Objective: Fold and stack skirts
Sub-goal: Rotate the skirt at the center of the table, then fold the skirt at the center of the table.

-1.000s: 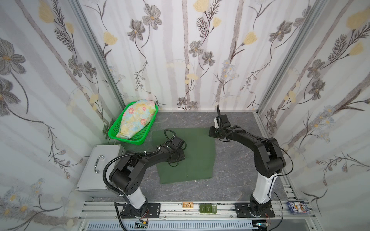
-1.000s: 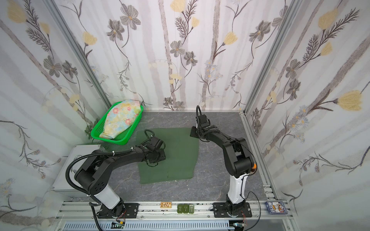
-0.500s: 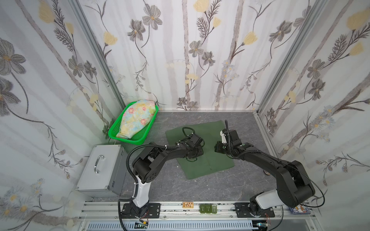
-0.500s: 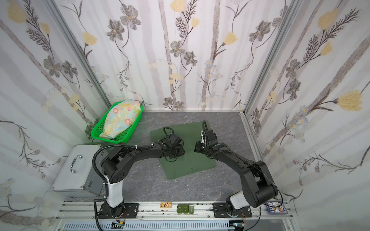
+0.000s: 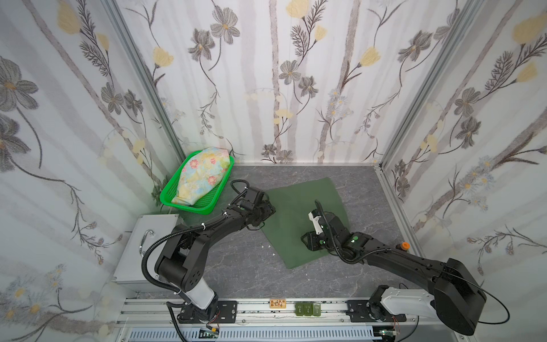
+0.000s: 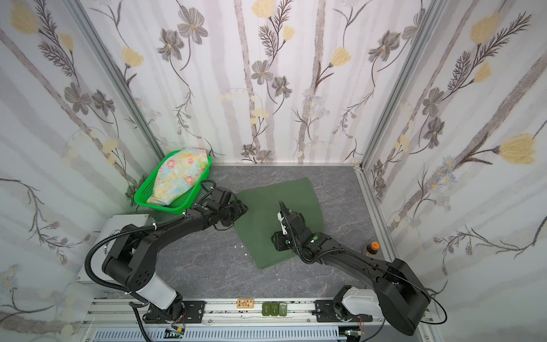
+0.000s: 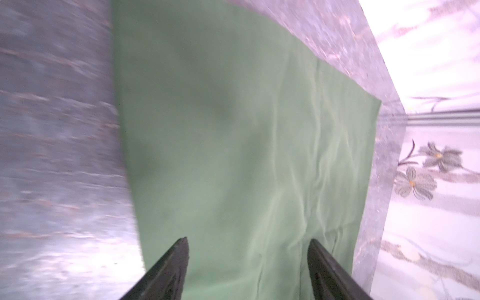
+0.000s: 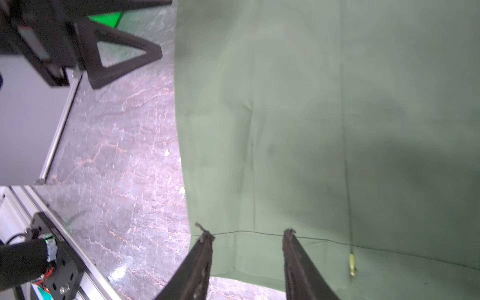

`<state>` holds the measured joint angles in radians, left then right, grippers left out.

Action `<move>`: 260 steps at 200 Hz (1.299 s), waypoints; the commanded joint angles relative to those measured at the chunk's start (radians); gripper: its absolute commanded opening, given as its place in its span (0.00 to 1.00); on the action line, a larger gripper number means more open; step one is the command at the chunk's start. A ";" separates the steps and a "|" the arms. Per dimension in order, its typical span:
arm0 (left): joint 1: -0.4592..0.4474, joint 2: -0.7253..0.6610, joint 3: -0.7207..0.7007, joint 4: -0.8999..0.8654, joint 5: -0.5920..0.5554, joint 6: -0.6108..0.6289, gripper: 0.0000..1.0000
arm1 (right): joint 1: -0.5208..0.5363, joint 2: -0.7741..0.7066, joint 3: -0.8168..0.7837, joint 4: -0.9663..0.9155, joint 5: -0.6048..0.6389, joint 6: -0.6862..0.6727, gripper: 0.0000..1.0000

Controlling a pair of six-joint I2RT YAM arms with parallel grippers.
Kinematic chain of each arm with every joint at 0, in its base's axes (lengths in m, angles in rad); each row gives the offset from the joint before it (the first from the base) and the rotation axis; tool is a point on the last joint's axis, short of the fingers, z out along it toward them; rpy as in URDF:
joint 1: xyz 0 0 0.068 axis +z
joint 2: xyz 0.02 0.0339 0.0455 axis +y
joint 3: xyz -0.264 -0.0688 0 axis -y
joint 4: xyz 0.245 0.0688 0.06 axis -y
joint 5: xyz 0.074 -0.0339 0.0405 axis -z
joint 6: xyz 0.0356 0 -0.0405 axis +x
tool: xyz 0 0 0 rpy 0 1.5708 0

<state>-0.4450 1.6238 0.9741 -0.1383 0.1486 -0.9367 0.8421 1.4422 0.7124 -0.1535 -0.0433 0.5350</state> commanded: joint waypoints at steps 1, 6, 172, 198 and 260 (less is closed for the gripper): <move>0.076 -0.002 -0.013 -0.006 -0.009 0.075 0.77 | 0.094 0.062 0.066 0.013 0.084 -0.059 0.55; 0.094 0.003 -0.009 -0.007 -0.016 0.090 0.77 | 0.111 0.081 0.080 0.013 0.090 -0.062 0.56; 0.201 0.384 0.313 -0.007 -0.144 0.268 0.59 | 0.288 0.320 0.188 -0.097 0.076 -0.053 0.60; 0.201 0.395 0.313 -0.006 -0.153 0.268 0.59 | 0.295 0.331 0.192 -0.118 0.098 -0.043 0.57; 0.195 0.411 0.351 -0.004 -0.133 0.279 0.50 | 0.298 0.350 0.200 -0.121 0.099 -0.036 0.54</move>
<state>-0.2470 2.0361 1.3247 -0.1467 0.0174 -0.6670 1.1385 1.7817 0.9039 -0.2794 0.0338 0.4889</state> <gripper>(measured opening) 0.512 0.536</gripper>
